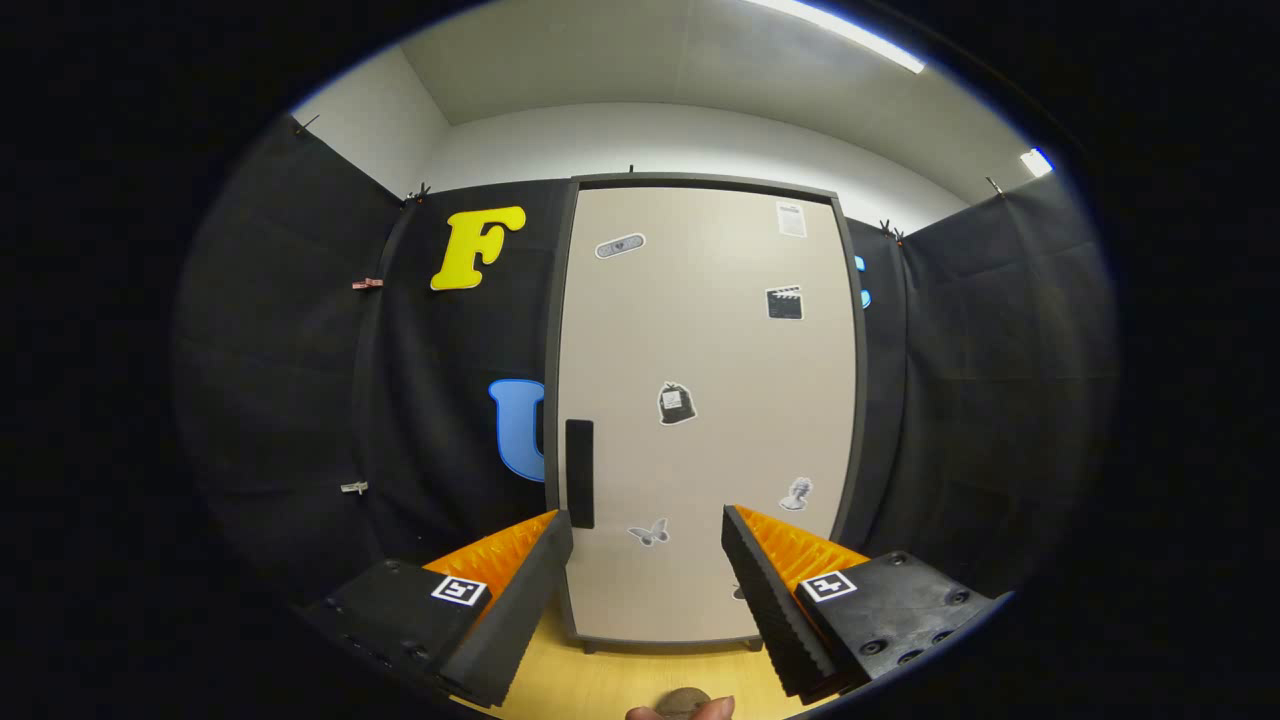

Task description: Open the shoe cabinet door, grab the shoes and put them into the shoe cabinet, then close the shoe cabinet door.

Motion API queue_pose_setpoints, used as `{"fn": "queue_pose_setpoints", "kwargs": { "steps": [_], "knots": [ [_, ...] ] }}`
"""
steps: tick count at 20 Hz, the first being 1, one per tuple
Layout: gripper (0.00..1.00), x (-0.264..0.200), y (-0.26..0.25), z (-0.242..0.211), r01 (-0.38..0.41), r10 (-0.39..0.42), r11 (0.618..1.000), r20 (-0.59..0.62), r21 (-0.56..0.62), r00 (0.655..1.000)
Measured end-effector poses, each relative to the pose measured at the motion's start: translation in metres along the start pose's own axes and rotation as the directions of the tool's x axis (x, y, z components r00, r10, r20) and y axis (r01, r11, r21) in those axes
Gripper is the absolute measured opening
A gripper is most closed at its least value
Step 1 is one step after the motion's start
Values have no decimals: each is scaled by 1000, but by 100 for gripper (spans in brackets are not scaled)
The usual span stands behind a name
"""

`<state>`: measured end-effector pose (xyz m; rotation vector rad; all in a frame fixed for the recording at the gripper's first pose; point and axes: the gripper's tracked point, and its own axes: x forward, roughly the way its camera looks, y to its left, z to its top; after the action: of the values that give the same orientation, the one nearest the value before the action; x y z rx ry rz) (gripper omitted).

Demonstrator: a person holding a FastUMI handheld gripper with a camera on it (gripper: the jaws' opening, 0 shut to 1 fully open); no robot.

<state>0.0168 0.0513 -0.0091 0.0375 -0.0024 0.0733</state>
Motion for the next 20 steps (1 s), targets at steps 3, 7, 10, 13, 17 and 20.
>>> {"fn": "queue_pose_setpoints", "kwargs": {
  "steps": [3, 7, 10, 13, 17, 20],
  "knots": [
    [97, 37, 26, -1, -20, 20, 1000, -1, -7, 1000],
    [97, 91, 48, -14, -19, 19, 1000, -2, -24, 1000],
    [97, 132, 56, -30, -4, 4, 1000, -18, -1, 1000],
    [94, 168, 53, -51, 22, -22, 1000, -55, 5, 998],
    [65, 190, 55, -60, 50, -47, 998, -70, 38, 996],
    [43, 186, 56, -62, 73, -72, 997, -36, 29, 997]
  ]
}}
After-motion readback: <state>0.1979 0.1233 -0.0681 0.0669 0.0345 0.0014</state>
